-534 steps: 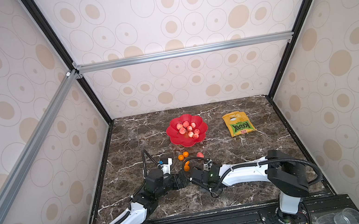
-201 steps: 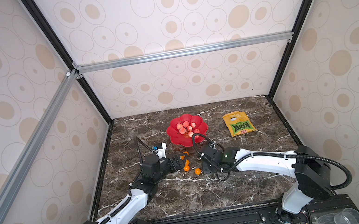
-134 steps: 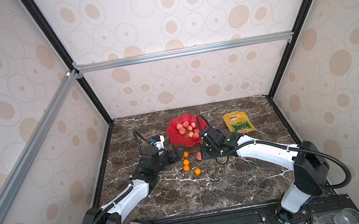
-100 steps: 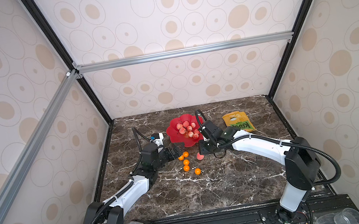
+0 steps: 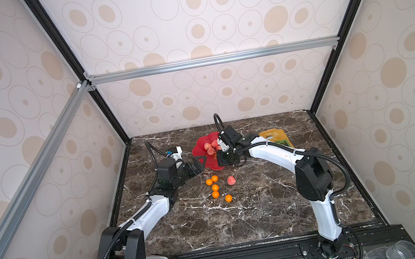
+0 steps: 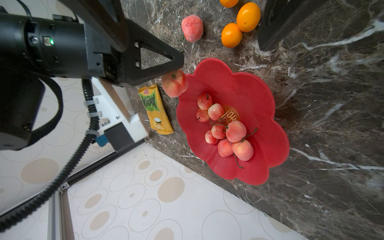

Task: Arrange fruit in a fruit bowl
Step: Place the fruit in the fruit bowl.

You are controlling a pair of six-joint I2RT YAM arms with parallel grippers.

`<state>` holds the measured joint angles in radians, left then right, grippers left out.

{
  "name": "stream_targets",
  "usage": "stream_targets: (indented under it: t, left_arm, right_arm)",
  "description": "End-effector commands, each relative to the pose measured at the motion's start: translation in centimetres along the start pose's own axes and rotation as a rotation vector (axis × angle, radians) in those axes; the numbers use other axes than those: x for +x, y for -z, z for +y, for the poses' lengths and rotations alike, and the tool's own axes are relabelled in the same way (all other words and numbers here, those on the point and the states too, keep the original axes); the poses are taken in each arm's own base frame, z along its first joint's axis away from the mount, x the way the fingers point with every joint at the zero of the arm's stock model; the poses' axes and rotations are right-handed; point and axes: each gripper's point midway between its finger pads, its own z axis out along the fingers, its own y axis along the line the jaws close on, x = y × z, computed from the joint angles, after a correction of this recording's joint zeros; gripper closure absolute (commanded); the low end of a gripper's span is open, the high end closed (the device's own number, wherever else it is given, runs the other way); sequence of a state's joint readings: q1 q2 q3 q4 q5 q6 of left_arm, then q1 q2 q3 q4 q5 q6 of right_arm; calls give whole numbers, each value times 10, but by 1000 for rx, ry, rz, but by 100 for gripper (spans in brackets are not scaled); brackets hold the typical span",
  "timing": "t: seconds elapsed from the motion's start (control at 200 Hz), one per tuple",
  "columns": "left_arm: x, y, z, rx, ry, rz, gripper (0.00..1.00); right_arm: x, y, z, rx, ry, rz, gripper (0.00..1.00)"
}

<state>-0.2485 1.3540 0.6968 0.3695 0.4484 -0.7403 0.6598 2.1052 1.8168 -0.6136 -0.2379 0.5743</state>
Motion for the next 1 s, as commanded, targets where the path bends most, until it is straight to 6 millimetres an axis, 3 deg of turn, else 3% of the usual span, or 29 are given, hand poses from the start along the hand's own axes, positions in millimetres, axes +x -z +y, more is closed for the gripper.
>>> stream_targets:
  t: [0.0, 0.47, 0.5, 0.675, 0.99]
  left_arm:
    - [-18, 1, -7, 15, -29, -23, 2]
    - [-27, 2, 5, -15, -16, -36, 2]
    - [-28, 2, 6, -16, -15, -37, 2]
    - [-28, 3, 5, -1, -14, -27, 2]
    - [-31, -1, 7, -6, -15, -25, 2]
  right_arm:
    - [-3, -11, 4, -37, 14, 56, 100]
    - [-35, -66, 26, -180, -81, 107, 100]
    - [-45, -62, 32, -201, -78, 82, 100]
    - [-59, -73, 41, -271, -99, 67, 100]
    - [-81, -91, 41, -361, -146, 46, 99]
